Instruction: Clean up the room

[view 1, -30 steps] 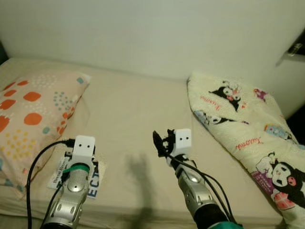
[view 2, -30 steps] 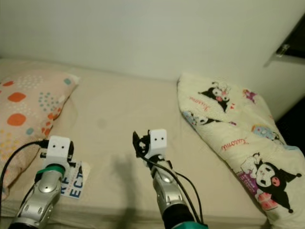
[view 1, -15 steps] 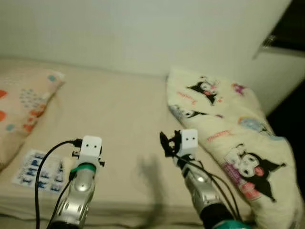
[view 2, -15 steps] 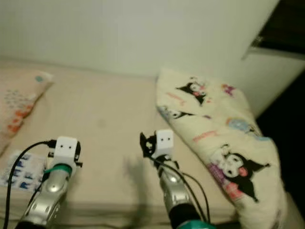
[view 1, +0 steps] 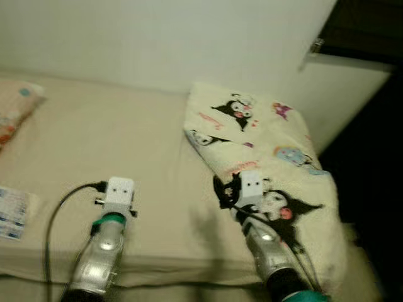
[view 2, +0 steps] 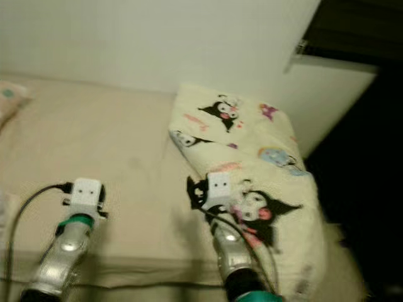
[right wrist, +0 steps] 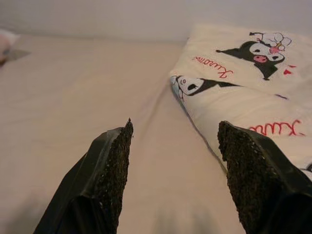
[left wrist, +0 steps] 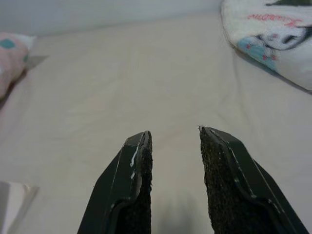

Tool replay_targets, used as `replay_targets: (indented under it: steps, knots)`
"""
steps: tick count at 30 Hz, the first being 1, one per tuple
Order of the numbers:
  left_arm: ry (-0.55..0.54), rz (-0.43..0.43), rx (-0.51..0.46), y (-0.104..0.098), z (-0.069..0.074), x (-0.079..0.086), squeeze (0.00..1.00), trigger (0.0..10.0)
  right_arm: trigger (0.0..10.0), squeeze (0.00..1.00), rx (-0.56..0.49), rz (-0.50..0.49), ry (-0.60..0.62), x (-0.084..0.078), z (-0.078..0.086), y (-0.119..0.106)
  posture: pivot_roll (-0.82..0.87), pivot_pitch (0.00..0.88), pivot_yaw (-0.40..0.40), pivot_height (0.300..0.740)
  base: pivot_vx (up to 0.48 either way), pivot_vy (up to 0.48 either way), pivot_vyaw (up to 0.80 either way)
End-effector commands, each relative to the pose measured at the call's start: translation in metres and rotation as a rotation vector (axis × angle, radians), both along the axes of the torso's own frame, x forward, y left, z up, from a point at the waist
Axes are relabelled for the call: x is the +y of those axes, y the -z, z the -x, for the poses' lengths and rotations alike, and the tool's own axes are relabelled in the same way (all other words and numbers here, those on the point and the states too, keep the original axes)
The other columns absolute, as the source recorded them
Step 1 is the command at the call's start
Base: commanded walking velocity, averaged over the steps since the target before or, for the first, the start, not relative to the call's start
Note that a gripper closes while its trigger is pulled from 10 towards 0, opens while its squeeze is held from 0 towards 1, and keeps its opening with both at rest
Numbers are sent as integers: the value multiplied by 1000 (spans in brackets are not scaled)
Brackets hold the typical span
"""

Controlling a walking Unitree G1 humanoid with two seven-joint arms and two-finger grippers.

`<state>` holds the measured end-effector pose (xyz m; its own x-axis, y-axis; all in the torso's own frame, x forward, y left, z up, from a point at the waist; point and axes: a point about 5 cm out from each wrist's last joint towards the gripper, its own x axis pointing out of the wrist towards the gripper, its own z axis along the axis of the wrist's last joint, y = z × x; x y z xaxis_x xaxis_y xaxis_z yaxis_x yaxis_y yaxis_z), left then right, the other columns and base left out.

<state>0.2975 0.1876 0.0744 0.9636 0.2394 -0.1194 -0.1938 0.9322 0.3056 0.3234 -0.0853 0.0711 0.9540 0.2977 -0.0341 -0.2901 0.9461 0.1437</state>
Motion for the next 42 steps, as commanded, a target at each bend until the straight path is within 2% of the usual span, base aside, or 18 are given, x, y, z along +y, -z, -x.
replay_targets:
  steps: [1,19,23,28,42]
  knots:
    - [10,-1,23,6,3,-4,0,10000,10000,0,18,17,0,-4,3,5,146,0,-106,740,0,-416,0]
    - [1,7,25,8,5,-4,0,10000,10000,0,26,18,-6,-4,5,8,149,0,-107,740,0,-414,0]
    - [-21,69,16,9,7,-4,0,10000,10000,0,28,19,-6,-5,5,9,147,0,-108,740,0,360,0]
    - [-21,54,20,10,8,-3,0,10000,10000,0,29,19,-6,-5,5,9,146,0,-108,740,0,480,0]
    - [3,32,29,11,8,-7,0,10000,10000,0,32,20,-4,-5,7,10,142,4,-105,740,0,0,0]
